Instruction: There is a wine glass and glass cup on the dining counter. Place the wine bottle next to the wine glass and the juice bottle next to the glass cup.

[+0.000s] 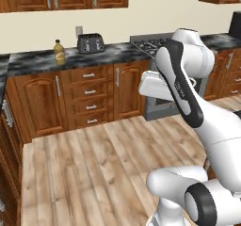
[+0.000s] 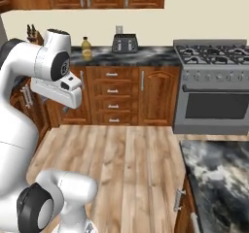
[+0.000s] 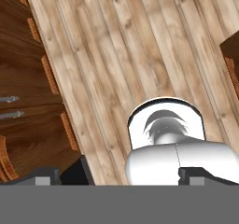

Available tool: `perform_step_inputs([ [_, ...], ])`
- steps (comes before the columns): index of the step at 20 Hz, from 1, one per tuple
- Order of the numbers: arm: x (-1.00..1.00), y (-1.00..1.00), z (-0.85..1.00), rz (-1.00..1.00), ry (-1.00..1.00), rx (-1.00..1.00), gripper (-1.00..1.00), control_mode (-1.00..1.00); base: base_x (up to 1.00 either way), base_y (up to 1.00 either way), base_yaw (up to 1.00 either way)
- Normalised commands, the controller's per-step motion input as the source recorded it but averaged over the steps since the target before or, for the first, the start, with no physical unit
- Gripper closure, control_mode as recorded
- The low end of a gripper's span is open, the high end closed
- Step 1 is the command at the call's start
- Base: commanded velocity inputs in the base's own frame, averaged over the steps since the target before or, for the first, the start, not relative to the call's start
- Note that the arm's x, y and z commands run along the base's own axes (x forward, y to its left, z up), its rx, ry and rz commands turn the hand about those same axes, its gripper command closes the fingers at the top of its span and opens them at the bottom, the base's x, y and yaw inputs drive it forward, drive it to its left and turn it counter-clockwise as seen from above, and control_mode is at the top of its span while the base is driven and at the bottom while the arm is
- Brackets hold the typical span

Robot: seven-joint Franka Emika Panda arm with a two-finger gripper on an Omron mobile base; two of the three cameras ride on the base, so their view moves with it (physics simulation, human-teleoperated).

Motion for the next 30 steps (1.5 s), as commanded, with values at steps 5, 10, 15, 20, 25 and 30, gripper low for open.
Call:
perform_step_inputs([
  [5,0.0,0.0,0.0,0.0,0.0,0.0,-1.0,1.0,1.0,0.53,0.0],
  [10,0.0,0.0,0.0,0.0,0.0,0.0,-1.0,1.0,1.0,0.48,0.0],
  [15,0.0,0.0,0.0,0.0,0.0,0.0,-1.0,1.0,1.0,0.35,0.0],
  [20,0.0,0.0,0.0,0.0,0.0,0.0,-1.0,1.0,1.0,0.24,0.0],
  [25,0.0,0.0,0.0,0.0,0.0,0.0,-1.0,1.0,1.0,0.17,0.0],
  [30,0.0,0.0,0.0,0.0,0.0,0.0,-1.0,1.0,1.0,0.04,0.0],
])
